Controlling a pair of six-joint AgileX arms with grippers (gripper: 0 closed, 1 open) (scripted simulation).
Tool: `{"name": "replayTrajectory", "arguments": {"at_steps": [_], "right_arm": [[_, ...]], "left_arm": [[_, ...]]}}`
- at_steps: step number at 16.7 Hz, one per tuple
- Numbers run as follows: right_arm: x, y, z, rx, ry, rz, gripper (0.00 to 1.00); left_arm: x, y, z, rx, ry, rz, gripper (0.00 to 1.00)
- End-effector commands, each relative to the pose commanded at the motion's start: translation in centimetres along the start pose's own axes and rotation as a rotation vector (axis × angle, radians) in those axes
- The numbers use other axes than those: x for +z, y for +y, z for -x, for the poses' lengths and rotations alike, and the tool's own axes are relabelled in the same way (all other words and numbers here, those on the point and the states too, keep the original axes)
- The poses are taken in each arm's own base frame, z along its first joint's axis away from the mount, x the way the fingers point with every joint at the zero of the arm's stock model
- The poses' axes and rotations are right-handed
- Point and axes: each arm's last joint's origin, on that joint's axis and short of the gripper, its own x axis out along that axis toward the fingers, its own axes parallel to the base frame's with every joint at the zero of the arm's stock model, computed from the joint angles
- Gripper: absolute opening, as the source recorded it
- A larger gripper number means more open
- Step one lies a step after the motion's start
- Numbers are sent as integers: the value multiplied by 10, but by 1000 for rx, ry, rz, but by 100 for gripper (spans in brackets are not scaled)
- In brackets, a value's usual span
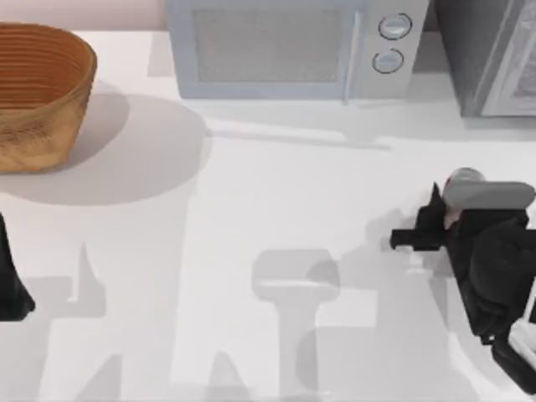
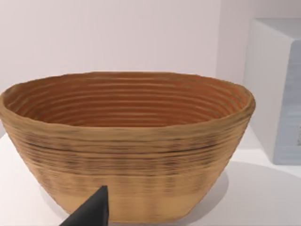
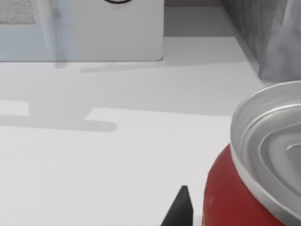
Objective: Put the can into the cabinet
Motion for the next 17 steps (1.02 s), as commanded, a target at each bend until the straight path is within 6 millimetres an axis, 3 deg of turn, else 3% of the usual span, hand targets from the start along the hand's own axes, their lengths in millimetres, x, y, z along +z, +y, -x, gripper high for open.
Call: {"name": "replayTrajectory", "arguments": {"at_steps": [11,17], "right_arm": [[3,0,0,-1,-3,-3,0],[51,5,-3,-4,-7,-10,0]], "left_arm": [[0,0,0,0,0,0,100],[0,0,0,0,0,0,100]]}}
